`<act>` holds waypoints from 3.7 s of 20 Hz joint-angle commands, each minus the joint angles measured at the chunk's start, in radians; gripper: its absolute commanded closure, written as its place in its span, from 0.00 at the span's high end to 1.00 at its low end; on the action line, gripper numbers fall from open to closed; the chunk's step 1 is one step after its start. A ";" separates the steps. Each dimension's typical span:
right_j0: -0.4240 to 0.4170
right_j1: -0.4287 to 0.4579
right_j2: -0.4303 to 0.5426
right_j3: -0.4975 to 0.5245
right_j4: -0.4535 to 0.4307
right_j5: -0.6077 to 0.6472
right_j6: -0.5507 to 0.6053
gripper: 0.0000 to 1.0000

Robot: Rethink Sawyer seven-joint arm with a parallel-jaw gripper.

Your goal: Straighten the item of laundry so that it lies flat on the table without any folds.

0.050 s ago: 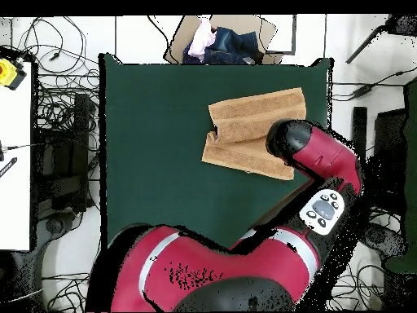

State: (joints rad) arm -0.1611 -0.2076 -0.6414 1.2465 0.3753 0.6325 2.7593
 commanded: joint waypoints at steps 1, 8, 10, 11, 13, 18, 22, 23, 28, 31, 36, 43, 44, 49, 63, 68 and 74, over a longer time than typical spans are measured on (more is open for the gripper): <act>0.029 0.018 0.162 0.137 0.004 -0.092 0.105 1.00; 0.053 0.038 0.149 0.129 0.012 -0.099 0.139 1.00; 0.055 0.038 0.154 0.128 0.020 -0.101 0.143 1.00; 0.047 0.027 0.174 0.138 0.030 -0.111 0.138 1.00; 0.026 -0.001 0.222 0.159 0.055 -0.111 0.123 1.00; 0.000 -0.046 0.282 0.185 0.077 -0.062 0.094 1.00; -0.028 -0.066 0.320 0.210 0.076 -0.077 0.072 1.00; -0.035 -0.068 0.327 0.214 0.073 -0.084 0.068 1.00; -0.069 -0.062 0.360 0.233 0.051 -0.128 0.053 1.00; -0.040 -0.010 0.292 0.183 0.008 -0.062 0.080 1.00; -0.009 0.072 0.219 0.122 -0.013 -0.024 0.122 1.00; 0.032 0.161 0.139 0.042 0.004 0.055 0.185 1.00; 0.036 0.171 0.131 0.033 0.010 0.062 0.191 1.00; 0.039 0.210 0.109 0.011 0.026 0.057 0.192 1.00; 0.028 0.226 0.126 0.043 0.052 -0.049 0.158 1.00; 0.006 0.206 0.172 0.095 0.056 -0.140 0.137 1.00; 0.013 0.208 0.150 0.091 0.042 -0.122 0.133 1.00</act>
State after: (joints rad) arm -0.1194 -0.0408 -0.6079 1.2679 0.4016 0.5938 2.7593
